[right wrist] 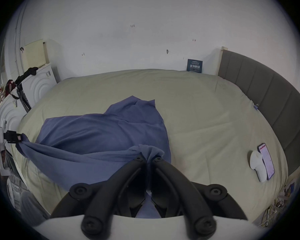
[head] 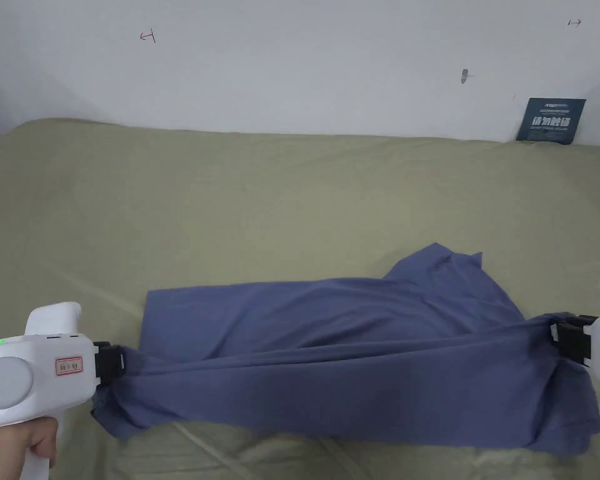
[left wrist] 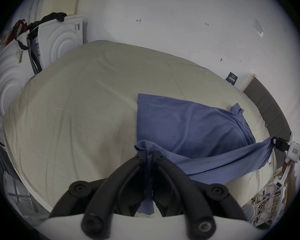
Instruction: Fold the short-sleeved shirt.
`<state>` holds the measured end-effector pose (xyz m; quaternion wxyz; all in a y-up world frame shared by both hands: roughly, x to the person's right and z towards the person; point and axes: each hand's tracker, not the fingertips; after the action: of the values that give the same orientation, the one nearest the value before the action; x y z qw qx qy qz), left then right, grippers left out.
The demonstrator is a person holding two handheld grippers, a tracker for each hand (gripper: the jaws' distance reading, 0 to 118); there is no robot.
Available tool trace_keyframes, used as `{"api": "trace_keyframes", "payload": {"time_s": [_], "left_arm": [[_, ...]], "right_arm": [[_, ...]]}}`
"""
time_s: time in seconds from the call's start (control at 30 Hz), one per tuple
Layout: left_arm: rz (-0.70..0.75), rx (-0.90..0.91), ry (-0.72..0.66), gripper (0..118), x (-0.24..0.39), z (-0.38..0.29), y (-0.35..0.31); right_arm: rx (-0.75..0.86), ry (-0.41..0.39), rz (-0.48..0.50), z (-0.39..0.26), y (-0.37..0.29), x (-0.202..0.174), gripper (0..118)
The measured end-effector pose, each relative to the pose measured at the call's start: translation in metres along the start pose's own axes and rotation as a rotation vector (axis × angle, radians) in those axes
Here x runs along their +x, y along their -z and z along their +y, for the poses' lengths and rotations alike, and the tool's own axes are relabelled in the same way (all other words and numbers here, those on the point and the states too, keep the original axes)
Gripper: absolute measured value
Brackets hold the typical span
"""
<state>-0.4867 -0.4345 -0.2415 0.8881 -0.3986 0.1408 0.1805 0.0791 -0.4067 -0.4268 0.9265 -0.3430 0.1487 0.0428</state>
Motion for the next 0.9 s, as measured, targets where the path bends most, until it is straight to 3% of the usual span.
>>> {"api": "trace_keyframes", "payload": {"time_s": [0.23,0.4,0.43,0.47,0.5,0.53,0.57,0.8,0.83,0.87,0.9], "left_arm": [[0.022,-0.042,0.000,6,0.004,0.013,0.041],[0.024,-0.067,0.012,6,0.003,0.015,0.063],[0.019,-0.064,0.010,7,0.002,0.015,0.065],[0.007,-0.054,0.006,20,0.001,0.016,0.066],[-0.007,-0.044,0.007,55,-0.003,0.017,0.069],[-0.018,-0.019,0.004,95,-0.004,0.017,0.065],[-0.016,-0.014,0.005,118,-0.004,0.018,0.062],[0.079,0.058,0.066,114,-0.001,-0.013,-0.015],[0.077,0.065,0.066,106,-0.003,-0.020,-0.026],[0.081,0.072,0.060,78,-0.004,-0.029,-0.037],[0.092,0.069,0.047,42,-0.011,-0.036,-0.039]], "right_arm": [[-0.103,-0.037,-0.020,0.005,0.060,-0.004,7],[-0.141,-0.018,-0.018,-0.003,0.079,0.003,7],[-0.137,0.000,-0.010,-0.004,0.079,0.004,14],[-0.134,0.023,0.004,-0.004,0.079,0.006,52],[-0.130,0.043,0.005,-0.005,0.077,0.006,91],[-0.128,0.060,-0.011,-0.007,0.073,0.010,118],[-0.132,0.075,-0.018,-0.010,0.069,0.011,114],[-0.095,0.148,0.018,-0.047,-0.003,0.020,110],[-0.094,0.146,0.015,-0.054,-0.013,0.021,103],[-0.081,0.141,0.012,-0.063,-0.026,0.021,78],[-0.072,0.136,0.010,-0.071,-0.035,0.020,47]]}}
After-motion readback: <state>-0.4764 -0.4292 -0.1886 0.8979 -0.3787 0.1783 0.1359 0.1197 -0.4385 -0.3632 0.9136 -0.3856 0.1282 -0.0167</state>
